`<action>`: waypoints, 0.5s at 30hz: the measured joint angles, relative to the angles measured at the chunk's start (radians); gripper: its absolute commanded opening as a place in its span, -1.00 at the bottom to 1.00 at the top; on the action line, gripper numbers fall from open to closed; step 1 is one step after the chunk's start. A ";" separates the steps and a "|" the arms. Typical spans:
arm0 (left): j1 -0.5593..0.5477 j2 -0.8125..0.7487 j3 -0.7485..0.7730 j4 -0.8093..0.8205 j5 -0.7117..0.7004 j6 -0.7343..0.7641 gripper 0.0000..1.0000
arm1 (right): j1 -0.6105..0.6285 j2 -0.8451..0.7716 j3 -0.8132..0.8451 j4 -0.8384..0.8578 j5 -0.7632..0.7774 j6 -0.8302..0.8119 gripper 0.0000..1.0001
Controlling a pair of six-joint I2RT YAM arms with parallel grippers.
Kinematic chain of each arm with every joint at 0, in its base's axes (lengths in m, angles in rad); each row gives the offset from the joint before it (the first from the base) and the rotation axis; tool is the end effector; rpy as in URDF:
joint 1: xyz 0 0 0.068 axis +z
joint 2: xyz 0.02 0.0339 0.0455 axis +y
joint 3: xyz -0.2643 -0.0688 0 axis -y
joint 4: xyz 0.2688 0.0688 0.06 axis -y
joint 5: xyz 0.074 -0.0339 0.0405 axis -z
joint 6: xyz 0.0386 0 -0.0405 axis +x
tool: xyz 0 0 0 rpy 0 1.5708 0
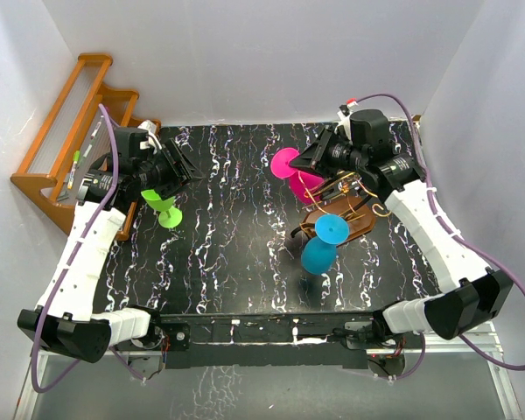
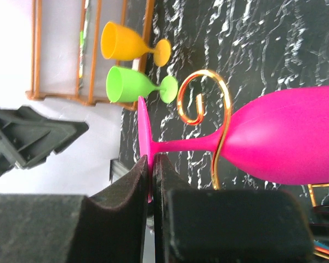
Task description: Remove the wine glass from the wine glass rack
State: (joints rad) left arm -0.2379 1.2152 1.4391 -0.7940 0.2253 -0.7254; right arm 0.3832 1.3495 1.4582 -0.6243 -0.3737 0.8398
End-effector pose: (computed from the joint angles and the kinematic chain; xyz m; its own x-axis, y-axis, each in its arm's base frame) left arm 0.2611 -0.0722 0.4192 -0.6661 -0.5039 -0.5499 -0.0394 0.7600 -0.6487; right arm 0.2900 0.1321 0.4060 -0.7838 0.4314 -0.4468 -0.0886 0.6344 0.7679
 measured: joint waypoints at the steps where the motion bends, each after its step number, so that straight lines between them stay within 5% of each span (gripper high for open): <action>1: 0.000 0.000 0.000 0.000 0.000 0.000 0.08 | 0.000 -0.003 -0.004 0.003 -0.031 -0.003 -0.84; 10: 0.000 0.002 0.043 -0.026 0.000 0.000 0.08 | 0.043 0.010 0.000 0.076 -0.378 -0.093 -0.84; 15: 0.000 0.007 0.101 -0.059 -0.001 -0.010 0.09 | 0.309 0.113 0.168 -0.046 -0.245 -0.383 -0.84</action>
State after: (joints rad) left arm -0.2379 1.2221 1.5398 -0.8528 0.2245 -0.7349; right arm 0.6918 1.4624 1.6264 -0.6701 -0.6186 0.4568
